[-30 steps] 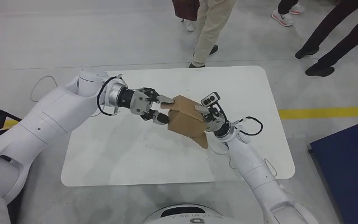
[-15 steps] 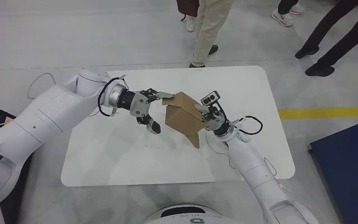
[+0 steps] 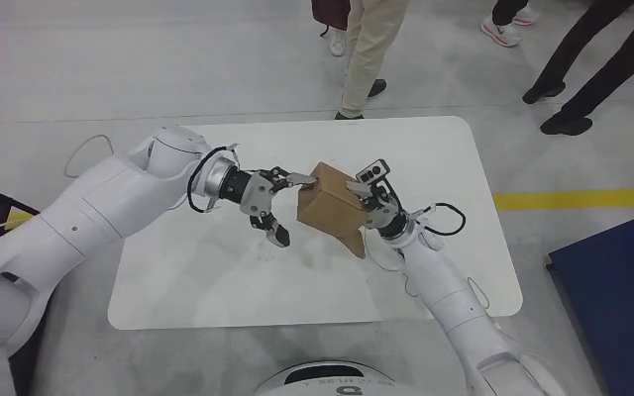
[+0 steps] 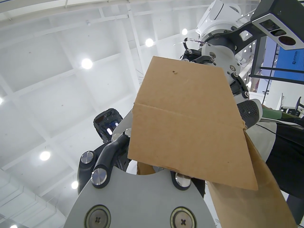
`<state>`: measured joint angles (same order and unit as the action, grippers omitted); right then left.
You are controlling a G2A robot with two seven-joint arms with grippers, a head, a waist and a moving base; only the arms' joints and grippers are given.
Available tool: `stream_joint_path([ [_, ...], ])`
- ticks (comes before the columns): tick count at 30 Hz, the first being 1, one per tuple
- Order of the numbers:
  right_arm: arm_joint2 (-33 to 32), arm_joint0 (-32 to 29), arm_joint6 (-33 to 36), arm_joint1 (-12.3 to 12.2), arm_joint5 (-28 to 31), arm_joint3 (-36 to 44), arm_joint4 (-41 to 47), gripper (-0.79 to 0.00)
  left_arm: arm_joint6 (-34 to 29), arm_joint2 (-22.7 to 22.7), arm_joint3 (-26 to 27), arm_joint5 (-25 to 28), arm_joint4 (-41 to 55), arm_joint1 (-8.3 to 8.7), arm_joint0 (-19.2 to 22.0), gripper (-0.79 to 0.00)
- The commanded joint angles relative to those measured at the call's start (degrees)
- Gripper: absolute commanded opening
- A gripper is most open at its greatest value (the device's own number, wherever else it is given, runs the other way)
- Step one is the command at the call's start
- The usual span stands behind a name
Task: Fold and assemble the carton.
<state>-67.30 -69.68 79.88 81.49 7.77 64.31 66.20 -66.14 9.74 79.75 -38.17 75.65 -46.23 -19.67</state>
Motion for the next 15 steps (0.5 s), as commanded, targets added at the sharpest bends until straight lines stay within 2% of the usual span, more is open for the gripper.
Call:
stream_joint_path([
  [1, 0.01, 0.11, 0.08, 0.02, -0.06, -0.1, 0.11, -0.785, 0.28, 0.0, 0.24, -0.28, -0.27, -0.31, -0.31, 0.0],
  [10, 0.16, 0.58, 0.18, 0.14, -0.11, -0.54, 0.32, -0.785, 0.09, 0.0, -0.79, -0.09, -0.45, -1.57, -0.49, 0.0],
  [15, 0.15, 0.61, -0.04, 0.18, -0.04, -0.61, 0.38, -0.785, -2.01, 0.0, -3.21, 2.02, 0.21, -1.2, 0.56, 0.0],
])
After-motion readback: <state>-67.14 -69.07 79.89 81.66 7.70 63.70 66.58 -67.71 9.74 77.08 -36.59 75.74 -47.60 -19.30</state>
